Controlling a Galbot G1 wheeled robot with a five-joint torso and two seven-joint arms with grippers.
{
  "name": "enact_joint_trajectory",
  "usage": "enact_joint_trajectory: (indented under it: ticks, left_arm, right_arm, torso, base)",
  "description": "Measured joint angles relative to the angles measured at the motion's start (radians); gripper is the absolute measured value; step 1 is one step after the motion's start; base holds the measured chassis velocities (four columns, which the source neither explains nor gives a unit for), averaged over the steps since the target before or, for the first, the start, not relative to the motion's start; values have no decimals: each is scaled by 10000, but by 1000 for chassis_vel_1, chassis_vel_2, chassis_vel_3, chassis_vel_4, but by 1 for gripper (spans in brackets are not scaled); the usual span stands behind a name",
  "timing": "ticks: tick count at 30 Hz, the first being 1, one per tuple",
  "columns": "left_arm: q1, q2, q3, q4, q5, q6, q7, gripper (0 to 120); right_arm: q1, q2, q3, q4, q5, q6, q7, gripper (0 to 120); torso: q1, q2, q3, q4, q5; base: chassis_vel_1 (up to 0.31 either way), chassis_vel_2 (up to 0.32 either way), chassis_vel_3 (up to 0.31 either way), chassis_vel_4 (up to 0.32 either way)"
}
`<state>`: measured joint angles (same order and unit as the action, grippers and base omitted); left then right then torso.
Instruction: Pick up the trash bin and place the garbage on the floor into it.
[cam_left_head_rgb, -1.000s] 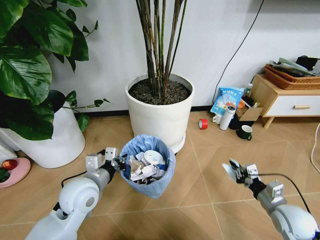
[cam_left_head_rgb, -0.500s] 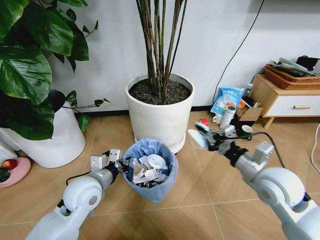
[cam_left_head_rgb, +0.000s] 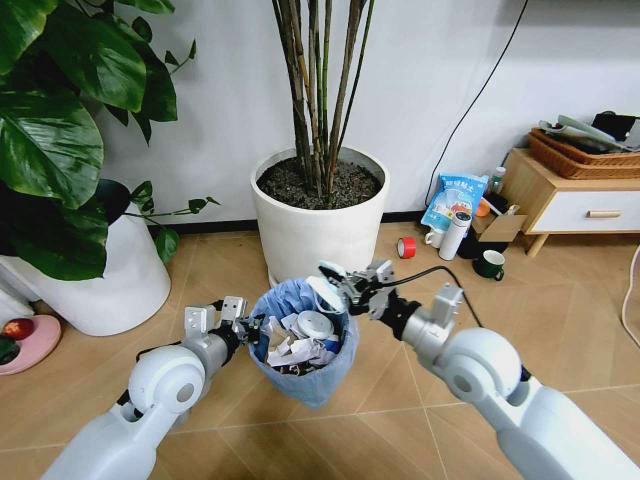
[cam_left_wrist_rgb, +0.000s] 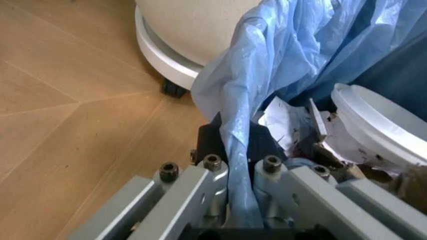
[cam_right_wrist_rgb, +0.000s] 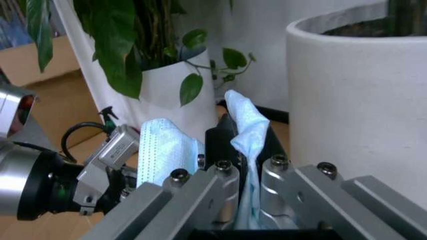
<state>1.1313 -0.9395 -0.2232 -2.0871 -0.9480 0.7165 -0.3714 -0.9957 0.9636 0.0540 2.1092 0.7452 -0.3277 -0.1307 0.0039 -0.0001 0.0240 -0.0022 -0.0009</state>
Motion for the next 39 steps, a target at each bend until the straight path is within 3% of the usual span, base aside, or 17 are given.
enact_joint_trajectory:
  ticks: [4, 11, 15, 19, 28, 31, 37, 39]
  left_arm:
    - [-41, -1, -3, 24, -22, 3, -1, 0]
    - [-168, -49, -13, 101, -52, 7, -1, 0]
    - [-188, -70, -19, 124, -52, 8, -1, 0]
    - [-261, -131, -18, 184, -50, 8, 4, 0]
    - [-285, -220, -21, 218, -13, 8, 4, 0]
    - [-248, -263, -124, 218, 32, 2, 4, 0]
    - [-148, -279, -307, 217, 183, -15, 35, 0]
    - [-117, -358, -351, 217, 360, -35, 112, 0]
  right_arm:
    - [264, 71, -358, -230, -30, -108, 93, 0]
    - [653, 198, -869, -587, -246, -281, 156, 30]
    - [695, 204, -911, -630, -291, -300, 150, 39]
    - [793, 224, -1015, -717, -343, -301, 119, 61]
    - [833, 209, -922, -725, -395, -299, 112, 88]
    - [567, 176, -397, -645, -648, -320, 362, 99]
    - [-351, 8, 713, -532, -1276, -338, 735, 100]
    - [-960, -75, 1527, -399, -1694, -338, 728, 100]
  torso:
    - [0, 0, 0, 1, 1]
    - [0, 0, 0, 0, 1]
    - [-1, 0, 0, 0, 1]
    - [-1, 0, 0, 0, 2]
    - [-1, 0, 0, 0, 2]
    - [-1, 0, -1, 1, 1]
    - [-1, 0, 0, 0, 4]
    - [-1, 1, -1, 1, 3]
  base:
    - [0, 0, 0, 0]
    - [0, 0, 0, 0]
    - [0, 0, 0, 0]
    - [0, 0, 0, 0]
    - [0, 0, 0, 0]
    - [0, 0, 0, 0]
    - [0, 0, 0, 0]
    - [0, 0, 0, 0]
